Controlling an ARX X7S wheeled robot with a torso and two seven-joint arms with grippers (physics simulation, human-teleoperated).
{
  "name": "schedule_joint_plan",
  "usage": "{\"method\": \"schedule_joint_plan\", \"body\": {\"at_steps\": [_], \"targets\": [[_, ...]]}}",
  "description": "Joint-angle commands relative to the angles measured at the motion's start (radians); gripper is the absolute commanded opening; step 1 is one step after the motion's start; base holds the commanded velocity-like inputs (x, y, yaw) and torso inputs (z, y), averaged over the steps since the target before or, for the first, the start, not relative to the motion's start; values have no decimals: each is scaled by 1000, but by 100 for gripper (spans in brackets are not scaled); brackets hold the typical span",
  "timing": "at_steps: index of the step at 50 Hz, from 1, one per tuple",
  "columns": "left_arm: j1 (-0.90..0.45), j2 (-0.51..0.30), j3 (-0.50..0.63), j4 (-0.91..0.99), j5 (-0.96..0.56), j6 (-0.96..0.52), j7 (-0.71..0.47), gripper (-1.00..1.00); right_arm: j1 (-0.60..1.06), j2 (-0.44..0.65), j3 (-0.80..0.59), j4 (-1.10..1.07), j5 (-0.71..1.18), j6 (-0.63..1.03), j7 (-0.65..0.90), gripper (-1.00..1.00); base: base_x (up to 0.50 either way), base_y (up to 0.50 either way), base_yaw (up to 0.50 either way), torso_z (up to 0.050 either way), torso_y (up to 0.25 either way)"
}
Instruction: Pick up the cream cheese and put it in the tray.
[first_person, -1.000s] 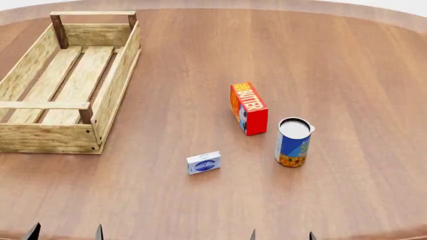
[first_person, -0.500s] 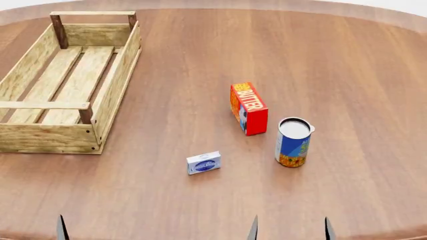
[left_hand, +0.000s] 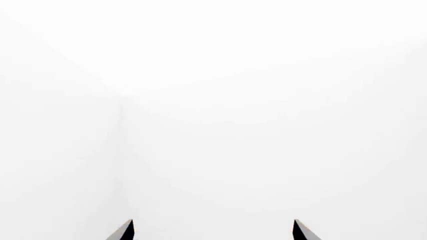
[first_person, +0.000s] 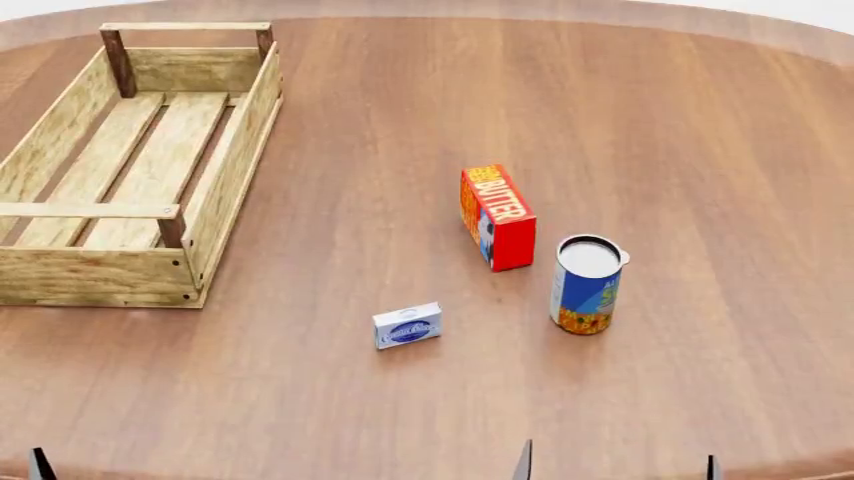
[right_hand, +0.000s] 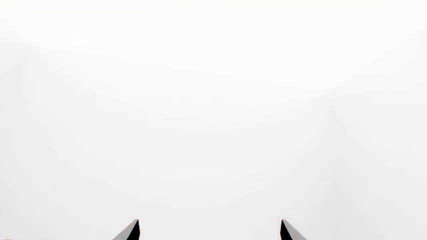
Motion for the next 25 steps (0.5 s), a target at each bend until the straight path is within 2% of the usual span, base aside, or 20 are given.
{"method": "schedule_joint_plan", "body": {"at_steps": [1,7,25], "targets": [[12,-7,0,10,33,37,-39,100,-10,1,0,-15,-54,-31,43,100,0,0,0,0,0],[17,-12,3,21,33,36,-48,100,-8,2,-4,-18,-67,-10,50,100,0,0,0,0,0],[10,-28,12,17,35,35,-72,100,-7,19,-31,-23,-76,-3,67,100,0,122,0,0,0]]}}
